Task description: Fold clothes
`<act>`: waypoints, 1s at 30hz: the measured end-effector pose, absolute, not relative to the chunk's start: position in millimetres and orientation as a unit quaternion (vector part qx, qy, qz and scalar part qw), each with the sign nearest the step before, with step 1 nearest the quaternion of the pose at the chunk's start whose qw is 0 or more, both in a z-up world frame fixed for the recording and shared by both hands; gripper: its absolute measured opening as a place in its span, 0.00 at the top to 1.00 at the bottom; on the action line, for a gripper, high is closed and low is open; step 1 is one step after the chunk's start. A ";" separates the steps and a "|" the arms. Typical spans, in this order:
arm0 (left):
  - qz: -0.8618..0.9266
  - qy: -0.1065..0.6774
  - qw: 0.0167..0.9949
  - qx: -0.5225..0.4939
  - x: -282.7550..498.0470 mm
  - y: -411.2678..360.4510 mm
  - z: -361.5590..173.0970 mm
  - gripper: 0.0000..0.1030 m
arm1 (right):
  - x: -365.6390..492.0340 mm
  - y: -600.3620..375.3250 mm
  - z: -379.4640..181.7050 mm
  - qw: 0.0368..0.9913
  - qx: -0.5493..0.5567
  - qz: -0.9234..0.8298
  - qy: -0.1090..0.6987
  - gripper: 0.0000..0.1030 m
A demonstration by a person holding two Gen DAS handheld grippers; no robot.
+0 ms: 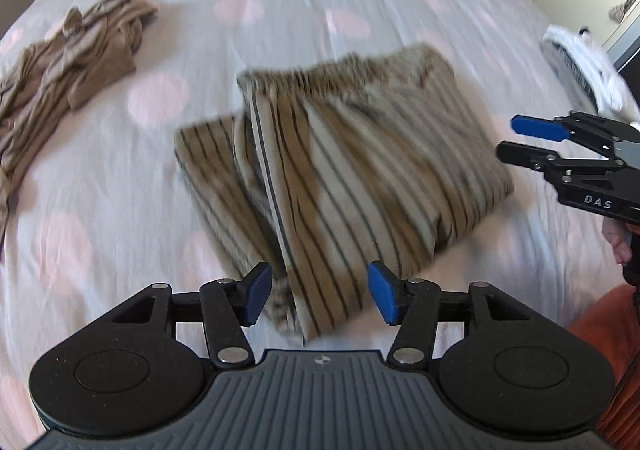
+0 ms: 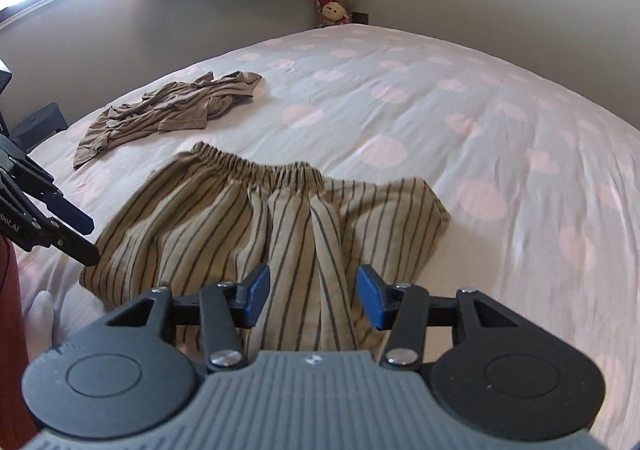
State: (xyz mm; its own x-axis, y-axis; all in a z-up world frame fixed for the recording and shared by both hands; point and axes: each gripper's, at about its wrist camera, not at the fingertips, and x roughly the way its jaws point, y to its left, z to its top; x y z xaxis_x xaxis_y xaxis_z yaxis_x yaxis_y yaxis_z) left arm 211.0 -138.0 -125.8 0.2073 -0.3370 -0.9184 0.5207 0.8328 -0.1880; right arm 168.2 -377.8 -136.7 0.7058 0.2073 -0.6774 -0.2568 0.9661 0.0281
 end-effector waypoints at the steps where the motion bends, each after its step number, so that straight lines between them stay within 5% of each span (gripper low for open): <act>1: -0.273 0.572 0.769 0.087 208.3 -139.0 -129.5 0.50 | 163.0 -380.0 -143.0 0.922 -0.033 0.120 0.366 0.49; 7: -0.262 0.595 0.749 0.130 202.8 -152.5 -143.7 0.61 | 159.1 -386.7 -171.2 0.917 -0.022 0.106 0.385 0.58; 11: -0.247 0.615 0.732 0.159 203.9 -161.2 -159.7 0.84 | 163.1 -391.7 -185.8 0.911 0.000 0.114 0.396 0.88; 14: -0.248 0.610 0.732 0.176 202.3 -164.4 -157.7 0.93 | 160.1 -395.0 -186.9 0.916 0.002 0.110 0.387 0.94; 20: -0.251 0.588 0.734 0.227 195.6 -161.1 -138.4 0.98 | 145.5 -389.7 -165.9 0.947 -0.053 0.061 0.310 0.99; 30: -0.208 0.609 0.722 0.256 201.8 -158.0 -161.1 0.99 | 166.1 -395.5 -193.8 0.928 -0.056 0.044 0.365 0.99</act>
State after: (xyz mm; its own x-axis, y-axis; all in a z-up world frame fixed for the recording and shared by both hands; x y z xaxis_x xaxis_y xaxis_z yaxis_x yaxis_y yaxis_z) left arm 201.8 -158.0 -161.1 0.1720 0.0112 -0.9850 0.6114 0.7829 0.1156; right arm 166.1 -395.5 -193.8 0.7291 0.0415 -0.6831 -0.1227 0.9899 -0.0708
